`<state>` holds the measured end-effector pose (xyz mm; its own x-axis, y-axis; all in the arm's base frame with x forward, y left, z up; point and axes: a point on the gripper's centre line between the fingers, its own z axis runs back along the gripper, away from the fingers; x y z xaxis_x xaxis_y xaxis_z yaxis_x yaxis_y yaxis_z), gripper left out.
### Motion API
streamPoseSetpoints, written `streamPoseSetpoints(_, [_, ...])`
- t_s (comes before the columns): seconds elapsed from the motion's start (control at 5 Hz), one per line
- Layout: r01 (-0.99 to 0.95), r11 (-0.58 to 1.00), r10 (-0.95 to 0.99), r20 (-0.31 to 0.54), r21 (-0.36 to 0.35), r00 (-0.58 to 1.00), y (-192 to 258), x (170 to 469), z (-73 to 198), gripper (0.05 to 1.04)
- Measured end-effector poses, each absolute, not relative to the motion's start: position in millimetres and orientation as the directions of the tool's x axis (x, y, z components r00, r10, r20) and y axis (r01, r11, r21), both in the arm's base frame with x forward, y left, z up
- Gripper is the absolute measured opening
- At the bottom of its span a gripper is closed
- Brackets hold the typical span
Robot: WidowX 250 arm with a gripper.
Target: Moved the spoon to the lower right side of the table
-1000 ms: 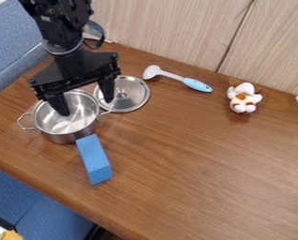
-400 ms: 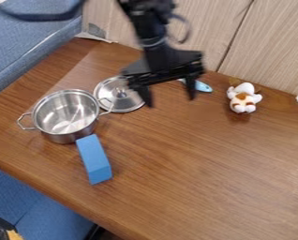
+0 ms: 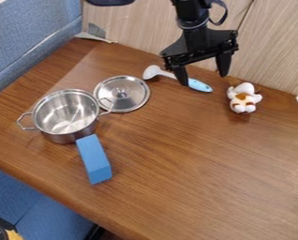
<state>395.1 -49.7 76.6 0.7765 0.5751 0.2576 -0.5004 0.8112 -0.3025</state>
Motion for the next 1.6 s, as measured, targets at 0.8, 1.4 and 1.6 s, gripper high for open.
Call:
streamPoseSetpoints(0.8, [-0.921, 0.353, 0.926, 0.203, -0.164, 0.319, -35.2, 442.2, 40.7, 1.0])
streamPoseSetpoints(1.4, [-0.941, 0.327, 0.93, 0.207, -0.085, 0.305, -24.5, 439.4, 11.1, 0.949])
streamPoseSetpoints(1.6, [-0.938, 0.334, 0.926, 0.217, -0.093, 0.308, -21.6, 441.5, 10.0, 0.665])
